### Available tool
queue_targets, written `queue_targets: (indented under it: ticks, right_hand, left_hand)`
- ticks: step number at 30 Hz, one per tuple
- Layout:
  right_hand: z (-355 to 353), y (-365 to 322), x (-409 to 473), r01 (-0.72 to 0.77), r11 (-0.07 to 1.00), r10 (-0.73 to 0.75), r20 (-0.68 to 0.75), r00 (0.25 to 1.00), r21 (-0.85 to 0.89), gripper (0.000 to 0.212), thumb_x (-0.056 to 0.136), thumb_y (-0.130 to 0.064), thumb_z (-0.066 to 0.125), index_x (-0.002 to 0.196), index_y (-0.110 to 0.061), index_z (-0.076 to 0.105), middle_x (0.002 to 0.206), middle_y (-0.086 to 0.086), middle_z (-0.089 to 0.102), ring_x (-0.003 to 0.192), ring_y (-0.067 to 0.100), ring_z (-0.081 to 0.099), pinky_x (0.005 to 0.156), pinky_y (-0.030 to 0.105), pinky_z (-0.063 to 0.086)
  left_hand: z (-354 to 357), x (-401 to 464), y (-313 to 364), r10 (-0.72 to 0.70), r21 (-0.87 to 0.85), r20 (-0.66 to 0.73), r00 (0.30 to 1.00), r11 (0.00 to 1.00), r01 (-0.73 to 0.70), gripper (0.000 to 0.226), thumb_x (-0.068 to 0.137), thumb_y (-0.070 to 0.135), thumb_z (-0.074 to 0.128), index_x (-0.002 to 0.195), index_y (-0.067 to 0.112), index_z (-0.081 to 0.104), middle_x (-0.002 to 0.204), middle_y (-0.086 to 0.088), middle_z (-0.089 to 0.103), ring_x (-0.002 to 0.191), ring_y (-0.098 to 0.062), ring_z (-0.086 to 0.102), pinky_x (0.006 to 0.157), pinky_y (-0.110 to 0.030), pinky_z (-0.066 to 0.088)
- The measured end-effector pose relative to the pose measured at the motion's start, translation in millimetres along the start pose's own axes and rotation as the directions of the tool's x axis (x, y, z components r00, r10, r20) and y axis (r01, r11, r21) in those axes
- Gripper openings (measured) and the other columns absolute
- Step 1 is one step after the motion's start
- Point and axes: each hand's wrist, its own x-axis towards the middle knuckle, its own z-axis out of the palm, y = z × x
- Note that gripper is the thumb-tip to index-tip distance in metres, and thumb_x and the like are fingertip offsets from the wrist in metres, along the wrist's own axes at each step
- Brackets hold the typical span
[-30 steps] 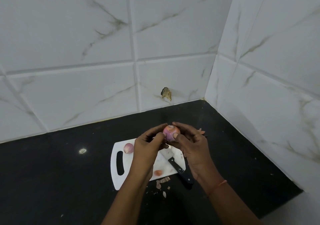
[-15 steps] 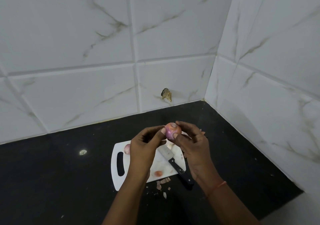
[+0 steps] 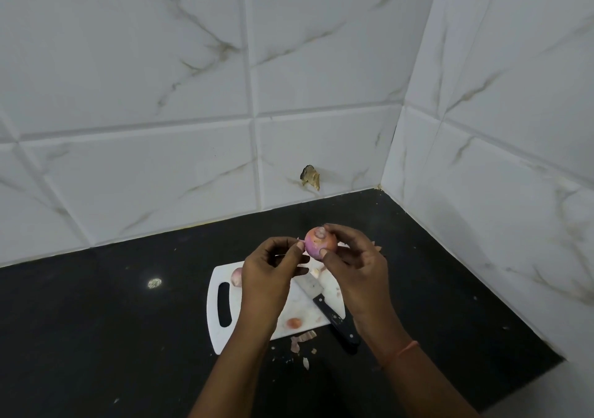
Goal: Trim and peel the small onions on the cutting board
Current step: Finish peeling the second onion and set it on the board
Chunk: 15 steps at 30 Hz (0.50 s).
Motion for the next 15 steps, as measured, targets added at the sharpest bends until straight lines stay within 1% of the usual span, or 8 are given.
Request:
queue_targets:
  ticks: [2, 4, 6, 8, 10, 12, 13, 15]
  right_hand:
    - [1.1, -2.6, -0.3, -0.093, 0.984, 0.094, 0.000, 0.996, 0.149, 0.026, 0.086, -0.002, 0.068, 0.108, -0.016, 0.070, 0.106, 0.000, 0.073, 0.099, 0.016, 0.070, 0.080, 0.030, 0.059]
    - [1.4, -7.5, 0.1, -0.240, 0.893, 0.238, 0.053, 0.970, 0.382, 0.022, 0.092, 0.000, 0.056, 0.109, -0.008, 0.068, 0.103, 0.012, 0.073, 0.094, 0.028, 0.072, 0.078, 0.036, 0.060]
    - [-0.3, -11.3, 2.6, -0.359, 0.789, 0.345, 0.123, 0.931, 0.499, 0.021, 0.095, -0.002, 0.048, 0.107, -0.003, 0.066, 0.100, 0.021, 0.071, 0.087, 0.033, 0.072, 0.071, 0.036, 0.061]
    - [-2.3, -12.3, 4.3, -0.413, 0.741, 0.393, 0.156, 0.906, 0.530, 0.021, 0.096, -0.006, 0.047, 0.103, -0.002, 0.066, 0.098, 0.023, 0.070, 0.082, 0.034, 0.070, 0.067, 0.035, 0.060]
    - [-3.0, -10.3, 5.3, -0.418, 0.739, 0.407, 0.143, 0.902, 0.528, 0.020, 0.096, -0.007, 0.047, 0.102, -0.003, 0.066, 0.097, 0.022, 0.070, 0.082, 0.035, 0.070, 0.067, 0.036, 0.060]
    - [-3.1, -7.1, 5.7, -0.395, 0.774, 0.397, 0.105, 0.912, 0.496, 0.020, 0.096, -0.005, 0.048, 0.104, -0.004, 0.066, 0.101, 0.024, 0.069, 0.087, 0.037, 0.070, 0.072, 0.039, 0.061]
    - [-3.0, -5.5, 5.8, -0.379, 0.789, 0.384, 0.093, 0.919, 0.483, 0.019, 0.096, -0.003, 0.049, 0.105, -0.004, 0.066, 0.103, 0.024, 0.069, 0.089, 0.037, 0.071, 0.074, 0.039, 0.061]
    - [-2.5, -2.4, 6.2, -0.352, 0.814, 0.357, 0.080, 0.931, 0.461, 0.019, 0.092, -0.001, 0.055, 0.106, -0.005, 0.067, 0.106, 0.022, 0.069, 0.093, 0.034, 0.071, 0.077, 0.040, 0.060]
  left_hand:
    - [-0.3, 0.8, -1.4, -0.012, 0.006, 0.011, 1.000, 1.000, 0.012, 0.009, 0.092, 0.011, 0.067, 0.100, 0.006, 0.071, 0.091, -0.009, 0.074, 0.080, -0.017, 0.074, 0.066, -0.022, 0.058]
    - [-1.7, 1.8, -2.8, -0.009, 0.022, 0.008, 1.000, 1.000, 0.008, 0.008, 0.093, 0.012, 0.067, 0.099, 0.008, 0.071, 0.092, -0.008, 0.074, 0.080, -0.016, 0.074, 0.065, -0.023, 0.058]
    - [-4.1, 3.0, -4.9, 0.022, 0.096, 0.001, 1.000, 0.995, -0.022, 0.007, 0.094, 0.014, 0.065, 0.098, 0.015, 0.072, 0.092, -0.001, 0.074, 0.081, -0.014, 0.072, 0.062, -0.020, 0.057]
    - [-7.2, 5.3, -9.4, 0.071, 0.201, 0.005, 0.997, 0.977, -0.071, 0.015, 0.098, 0.016, 0.060, 0.098, 0.026, 0.072, 0.094, 0.008, 0.074, 0.083, -0.011, 0.070, 0.060, -0.018, 0.054]
    - [-9.6, 8.2, -14.1, 0.105, 0.289, 0.018, 0.994, 0.951, -0.106, 0.022, 0.100, 0.019, 0.056, 0.104, 0.035, 0.071, 0.102, 0.011, 0.071, 0.086, -0.007, 0.068, 0.065, -0.021, 0.055]
    - [-10.2, 8.5, -14.6, 0.142, 0.330, 0.035, 0.989, 0.933, -0.146, 0.024, 0.098, 0.019, 0.059, 0.109, 0.036, 0.072, 0.106, 0.012, 0.069, 0.087, -0.003, 0.067, 0.072, -0.025, 0.056]
    - [-9.9, 8.5, -14.3, 0.173, 0.343, 0.039, 0.984, 0.923, -0.176, 0.023, 0.096, 0.018, 0.063, 0.107, 0.035, 0.074, 0.104, 0.013, 0.069, 0.087, -0.003, 0.066, 0.073, -0.024, 0.056]
    - [-8.3, 7.5, -11.6, 0.230, 0.363, 0.025, 0.973, 0.905, -0.223, 0.018, 0.089, 0.014, 0.072, 0.096, 0.030, 0.077, 0.095, 0.013, 0.071, 0.086, -0.002, 0.066, 0.074, -0.018, 0.053]
